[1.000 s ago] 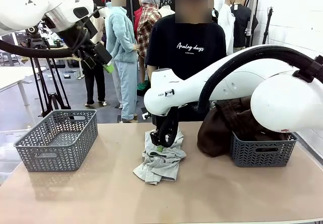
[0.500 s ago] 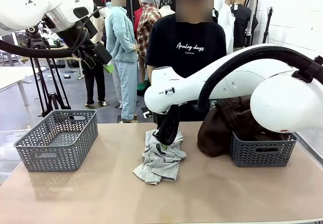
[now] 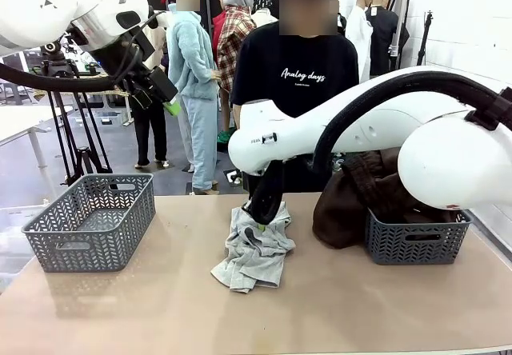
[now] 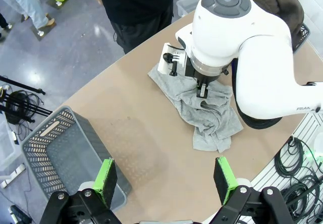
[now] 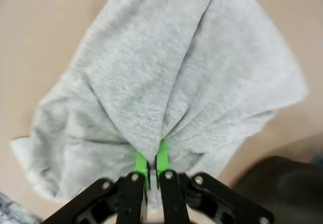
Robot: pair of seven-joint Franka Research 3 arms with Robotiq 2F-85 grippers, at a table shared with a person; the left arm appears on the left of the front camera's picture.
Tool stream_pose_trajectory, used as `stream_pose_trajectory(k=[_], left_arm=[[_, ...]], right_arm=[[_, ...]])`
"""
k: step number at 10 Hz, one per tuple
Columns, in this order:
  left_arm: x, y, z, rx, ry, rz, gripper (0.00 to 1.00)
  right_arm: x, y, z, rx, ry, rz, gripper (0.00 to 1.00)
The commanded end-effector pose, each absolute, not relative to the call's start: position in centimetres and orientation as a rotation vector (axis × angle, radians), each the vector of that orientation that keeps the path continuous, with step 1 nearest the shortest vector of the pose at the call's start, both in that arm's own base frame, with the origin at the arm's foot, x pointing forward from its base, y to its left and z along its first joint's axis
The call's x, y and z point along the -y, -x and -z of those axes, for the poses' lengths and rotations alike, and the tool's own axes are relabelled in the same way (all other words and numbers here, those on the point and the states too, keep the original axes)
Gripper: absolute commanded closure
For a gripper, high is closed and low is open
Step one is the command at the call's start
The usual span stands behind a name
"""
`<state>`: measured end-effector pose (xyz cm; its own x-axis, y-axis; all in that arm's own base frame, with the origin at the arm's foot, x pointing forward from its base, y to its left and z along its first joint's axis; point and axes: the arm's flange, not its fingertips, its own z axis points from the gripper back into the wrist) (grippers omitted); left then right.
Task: Sort the tops and bottoms.
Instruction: Lift clothes from the center of the table with your right hand.
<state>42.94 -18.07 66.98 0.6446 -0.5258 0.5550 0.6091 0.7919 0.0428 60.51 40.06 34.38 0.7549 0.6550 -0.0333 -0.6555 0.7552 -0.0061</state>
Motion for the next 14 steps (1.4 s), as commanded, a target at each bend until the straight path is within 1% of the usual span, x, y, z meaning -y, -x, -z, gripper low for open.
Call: stream_pose_trajectory(k=[1, 4, 5, 6, 7, 10, 12, 14], left_arm=[[17.9, -42.9, -67.0, 0.59, 0.153, 0.645, 0.0], [17.9, -42.9, -67.0, 0.59, 0.153, 0.645, 0.0], [17.9, -42.9, -67.0, 0.59, 0.153, 0.645, 0.0], [17.9, -42.9, -67.0, 0.59, 0.153, 0.645, 0.0], [17.9, -42.9, -67.0, 0.59, 0.153, 0.645, 0.0], [17.9, -42.9, -67.0, 0.59, 0.153, 0.645, 0.0], [17.9, -42.9, -67.0, 0.59, 0.153, 0.645, 0.0], [17.9, -42.9, -67.0, 0.59, 0.153, 0.645, 0.0]], right_arm=[[-39.8, -59.9, -40.3, 0.014, -0.01, -0.659, 1.0], [-39.2, -59.2, -51.7, 0.216, -0.042, -0.675, 1.0], [-39.5, -58.6, -55.1, 0.301, -0.027, -0.687, 1.0], [-40.0, -57.6, -58.6, 0.388, -0.001, -0.712, 1.0], [-40.7, -56.4, -61.5, 0.454, 0.037, -0.725, 1.0], [-41.5, -52.9, -69.8, 0.722, 0.158, -0.725, 1.0], [-42.7, -50.6, -73.2, 0.853, 0.232, -0.73, 1.0], [-42.8, -50.1, -74.0, 0.852, 0.263, -0.705, 1.0]])
